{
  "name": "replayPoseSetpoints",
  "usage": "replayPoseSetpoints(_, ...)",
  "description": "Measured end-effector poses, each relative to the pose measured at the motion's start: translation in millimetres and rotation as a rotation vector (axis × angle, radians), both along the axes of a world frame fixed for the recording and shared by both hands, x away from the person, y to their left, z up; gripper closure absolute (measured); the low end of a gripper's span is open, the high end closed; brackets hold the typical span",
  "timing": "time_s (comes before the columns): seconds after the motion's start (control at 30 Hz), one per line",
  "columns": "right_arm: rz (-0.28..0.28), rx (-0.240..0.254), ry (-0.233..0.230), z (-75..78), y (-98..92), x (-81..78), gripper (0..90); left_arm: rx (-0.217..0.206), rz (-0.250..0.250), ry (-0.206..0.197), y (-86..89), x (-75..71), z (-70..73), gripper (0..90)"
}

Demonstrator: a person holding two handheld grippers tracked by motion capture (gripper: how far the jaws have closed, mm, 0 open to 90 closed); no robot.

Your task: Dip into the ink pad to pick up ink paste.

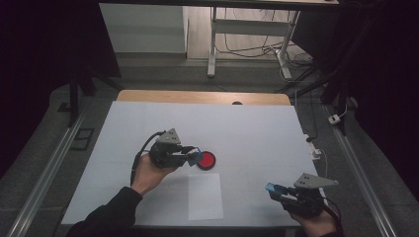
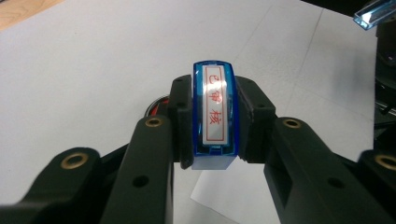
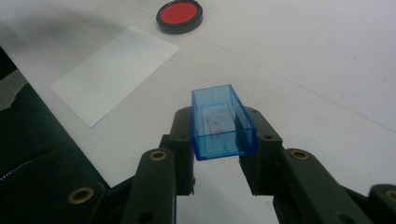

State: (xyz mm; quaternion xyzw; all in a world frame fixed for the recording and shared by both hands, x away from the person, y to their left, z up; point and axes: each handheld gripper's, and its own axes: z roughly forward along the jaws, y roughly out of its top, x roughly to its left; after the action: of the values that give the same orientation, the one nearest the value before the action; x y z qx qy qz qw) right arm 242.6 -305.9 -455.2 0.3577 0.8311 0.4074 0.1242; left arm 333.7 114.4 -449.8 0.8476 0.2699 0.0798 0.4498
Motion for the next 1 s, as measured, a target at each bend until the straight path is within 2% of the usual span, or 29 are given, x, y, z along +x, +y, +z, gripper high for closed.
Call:
replayPoseSetpoints(0.33,0.002,-0.002,0.003,-0.2,0.5,0.2,67.6,0.016,0.01,0.024,-10.5,18.0,-7.5,70.0)
replayPoseSetpoints(0.53,0.003,-0.001,0.005,-0.3,0.4,0.4,67.6,0.047,-0.002,0.015,-20.0,24.8,-12.4,70.0)
replayPoseSetpoints(1.0,0.012,0.006,0.012,-0.6,0.4,0.7,67.6,0.079,0.008,0.014,-36.4,41.0,-25.2,70.0)
